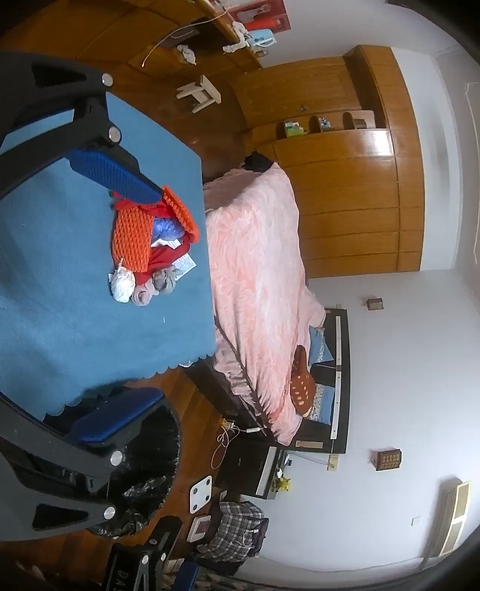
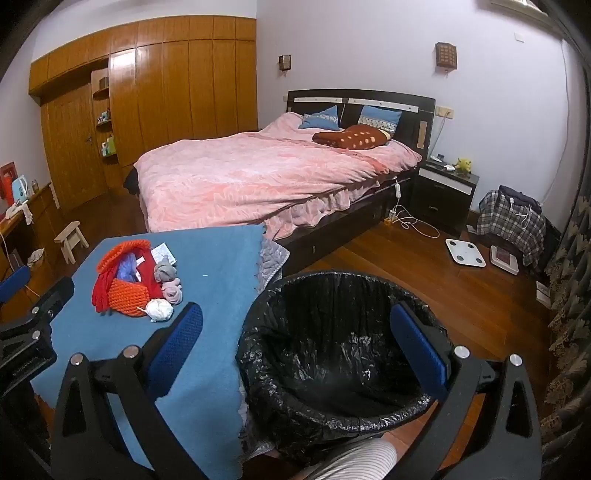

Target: Collect trash

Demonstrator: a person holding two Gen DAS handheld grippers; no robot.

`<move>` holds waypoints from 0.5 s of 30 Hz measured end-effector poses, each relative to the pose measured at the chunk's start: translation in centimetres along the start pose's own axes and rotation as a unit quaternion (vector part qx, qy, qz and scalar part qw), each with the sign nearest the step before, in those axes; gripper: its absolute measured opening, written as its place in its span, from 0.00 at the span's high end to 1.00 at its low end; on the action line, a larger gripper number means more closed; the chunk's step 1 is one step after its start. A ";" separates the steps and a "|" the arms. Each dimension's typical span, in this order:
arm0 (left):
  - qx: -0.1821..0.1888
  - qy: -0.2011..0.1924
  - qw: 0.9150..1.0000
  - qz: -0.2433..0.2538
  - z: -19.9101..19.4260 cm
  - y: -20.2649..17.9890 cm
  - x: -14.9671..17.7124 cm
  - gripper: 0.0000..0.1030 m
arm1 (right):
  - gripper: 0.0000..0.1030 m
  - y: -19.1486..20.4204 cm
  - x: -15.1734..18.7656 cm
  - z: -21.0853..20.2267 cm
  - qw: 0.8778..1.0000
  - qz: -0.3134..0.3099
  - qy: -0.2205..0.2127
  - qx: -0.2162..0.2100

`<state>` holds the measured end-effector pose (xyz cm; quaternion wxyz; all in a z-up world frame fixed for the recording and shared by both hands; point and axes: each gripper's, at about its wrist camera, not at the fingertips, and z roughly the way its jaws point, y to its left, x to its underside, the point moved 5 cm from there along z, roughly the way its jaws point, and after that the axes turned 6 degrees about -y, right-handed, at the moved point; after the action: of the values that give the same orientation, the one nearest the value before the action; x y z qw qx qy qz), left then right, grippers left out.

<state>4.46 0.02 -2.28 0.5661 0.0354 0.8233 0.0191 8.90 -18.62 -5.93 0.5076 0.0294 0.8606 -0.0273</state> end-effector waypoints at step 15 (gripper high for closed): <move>0.002 0.001 1.000 -0.004 0.0 0.0 0.0 0.06 | 0.04 -0.1 0.0 0.1 1.000 0.000 -0.001 0.000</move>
<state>4.44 0.07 -2.30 0.5657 0.0331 0.8238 0.0156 8.96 -18.74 -5.98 0.5082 0.0295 0.8603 -0.0278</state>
